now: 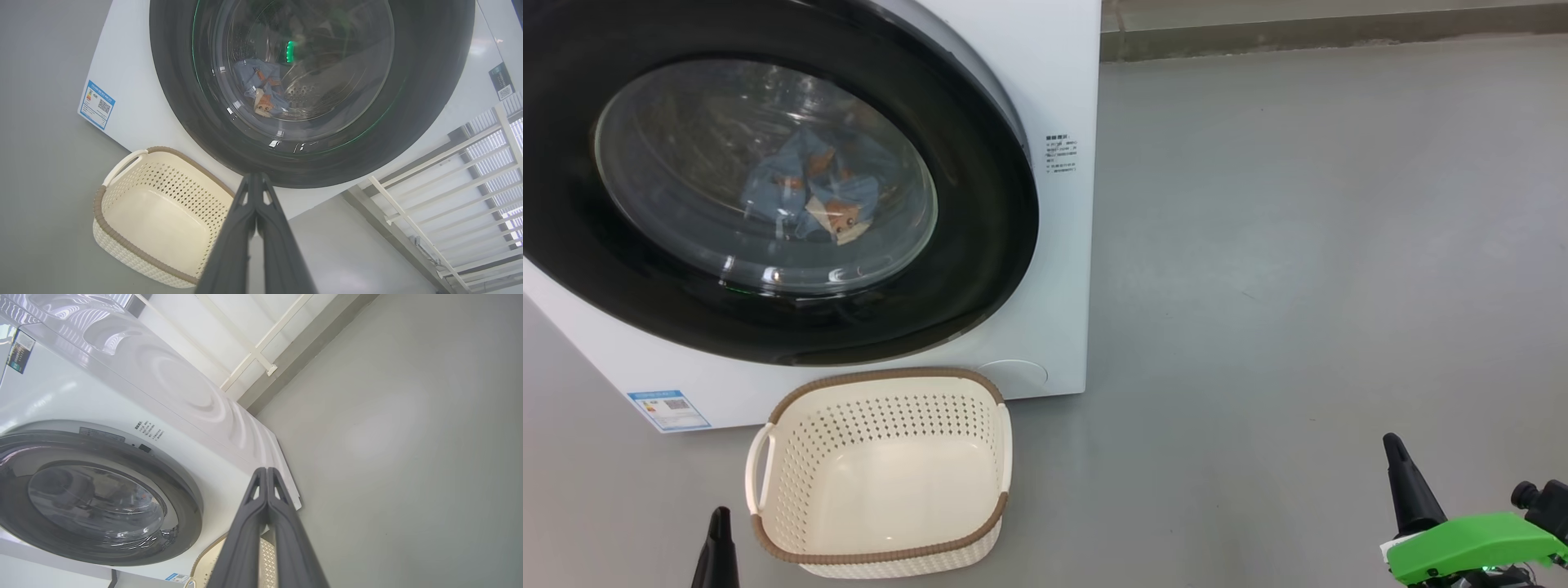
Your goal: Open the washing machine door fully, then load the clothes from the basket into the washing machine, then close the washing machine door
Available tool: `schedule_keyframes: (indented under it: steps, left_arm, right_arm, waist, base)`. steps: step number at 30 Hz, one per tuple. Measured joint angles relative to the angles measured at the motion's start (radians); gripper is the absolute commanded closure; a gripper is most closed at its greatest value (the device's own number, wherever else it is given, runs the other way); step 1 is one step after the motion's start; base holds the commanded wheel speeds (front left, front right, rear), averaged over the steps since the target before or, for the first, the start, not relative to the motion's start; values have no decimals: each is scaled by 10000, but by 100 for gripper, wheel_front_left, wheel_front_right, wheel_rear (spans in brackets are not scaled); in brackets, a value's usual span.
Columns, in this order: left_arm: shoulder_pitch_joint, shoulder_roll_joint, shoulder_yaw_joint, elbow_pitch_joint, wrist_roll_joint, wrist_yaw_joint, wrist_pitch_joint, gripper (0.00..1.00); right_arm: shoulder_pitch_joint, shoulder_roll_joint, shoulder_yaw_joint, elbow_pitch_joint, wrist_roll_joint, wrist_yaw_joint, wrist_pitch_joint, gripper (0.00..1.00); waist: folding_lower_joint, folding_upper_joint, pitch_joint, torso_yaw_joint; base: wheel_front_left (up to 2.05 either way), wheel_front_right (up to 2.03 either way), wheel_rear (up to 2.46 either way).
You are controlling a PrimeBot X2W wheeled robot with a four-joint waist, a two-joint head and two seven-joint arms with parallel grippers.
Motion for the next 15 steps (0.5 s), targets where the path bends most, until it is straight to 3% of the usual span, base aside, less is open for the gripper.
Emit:
schedule_keyframes:
  steps: [15]
  left_arm:
    - [-202,-150,77,-105,-1396,75,407,100]
  right_arm:
    - [-13,127,-224,-94,1346,0,407,100]
  waist:
    - [0,0,-12,109]
  base:
    - [0,0,0]
